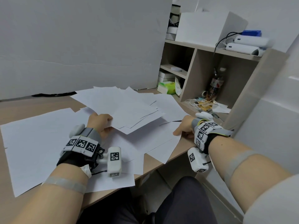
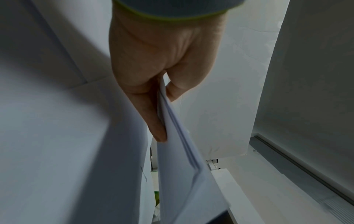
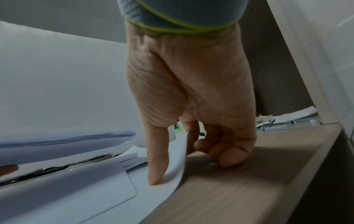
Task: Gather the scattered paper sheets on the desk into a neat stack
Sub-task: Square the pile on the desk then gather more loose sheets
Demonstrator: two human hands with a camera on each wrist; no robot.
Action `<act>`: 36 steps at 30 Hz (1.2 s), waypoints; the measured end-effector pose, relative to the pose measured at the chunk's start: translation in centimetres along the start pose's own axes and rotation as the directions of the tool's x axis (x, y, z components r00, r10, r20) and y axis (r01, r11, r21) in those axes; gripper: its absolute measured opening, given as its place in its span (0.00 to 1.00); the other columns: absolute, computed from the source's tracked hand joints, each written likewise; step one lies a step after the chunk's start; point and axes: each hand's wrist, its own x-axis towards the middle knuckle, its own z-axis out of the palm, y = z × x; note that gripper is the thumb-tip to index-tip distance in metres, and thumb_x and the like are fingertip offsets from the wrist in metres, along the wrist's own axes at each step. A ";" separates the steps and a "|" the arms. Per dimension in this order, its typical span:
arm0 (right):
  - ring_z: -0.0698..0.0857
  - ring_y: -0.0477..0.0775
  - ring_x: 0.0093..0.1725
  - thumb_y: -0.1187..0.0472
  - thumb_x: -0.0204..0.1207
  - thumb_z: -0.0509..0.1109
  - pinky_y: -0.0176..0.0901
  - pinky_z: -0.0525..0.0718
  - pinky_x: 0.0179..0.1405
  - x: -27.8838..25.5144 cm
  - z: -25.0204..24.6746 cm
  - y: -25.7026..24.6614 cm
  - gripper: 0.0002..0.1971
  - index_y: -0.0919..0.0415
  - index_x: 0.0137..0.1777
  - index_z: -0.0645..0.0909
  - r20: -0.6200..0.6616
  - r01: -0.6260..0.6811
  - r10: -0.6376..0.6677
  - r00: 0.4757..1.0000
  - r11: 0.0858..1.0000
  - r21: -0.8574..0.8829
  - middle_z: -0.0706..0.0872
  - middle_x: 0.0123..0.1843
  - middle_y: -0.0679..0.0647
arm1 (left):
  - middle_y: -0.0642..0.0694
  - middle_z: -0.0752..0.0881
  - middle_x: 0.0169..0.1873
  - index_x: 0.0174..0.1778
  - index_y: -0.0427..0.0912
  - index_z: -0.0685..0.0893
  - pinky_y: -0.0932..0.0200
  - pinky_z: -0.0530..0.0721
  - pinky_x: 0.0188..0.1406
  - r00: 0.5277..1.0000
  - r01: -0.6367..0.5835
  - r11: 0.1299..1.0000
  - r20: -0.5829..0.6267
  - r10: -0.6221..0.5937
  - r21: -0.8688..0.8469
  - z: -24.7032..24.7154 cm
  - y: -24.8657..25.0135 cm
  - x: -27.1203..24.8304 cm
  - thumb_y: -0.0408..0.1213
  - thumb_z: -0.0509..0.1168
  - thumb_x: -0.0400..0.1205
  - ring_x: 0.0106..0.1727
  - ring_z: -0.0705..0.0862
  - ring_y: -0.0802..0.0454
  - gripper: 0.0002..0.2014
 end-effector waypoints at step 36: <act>0.80 0.64 0.39 0.51 0.86 0.56 0.56 0.79 0.40 -8.3 -0.9 -12.3 0.07 0.52 0.51 0.64 -0.197 0.771 -0.830 0.521 0.557 -0.307 0.80 0.39 0.56 | 0.30 0.86 0.50 0.55 0.30 0.80 0.31 0.86 0.55 0.968 0.162 0.984 0.205 -0.144 -0.073 1.0 0.2 -2.4 0.17 0.61 0.79 0.49 0.87 0.33 0.11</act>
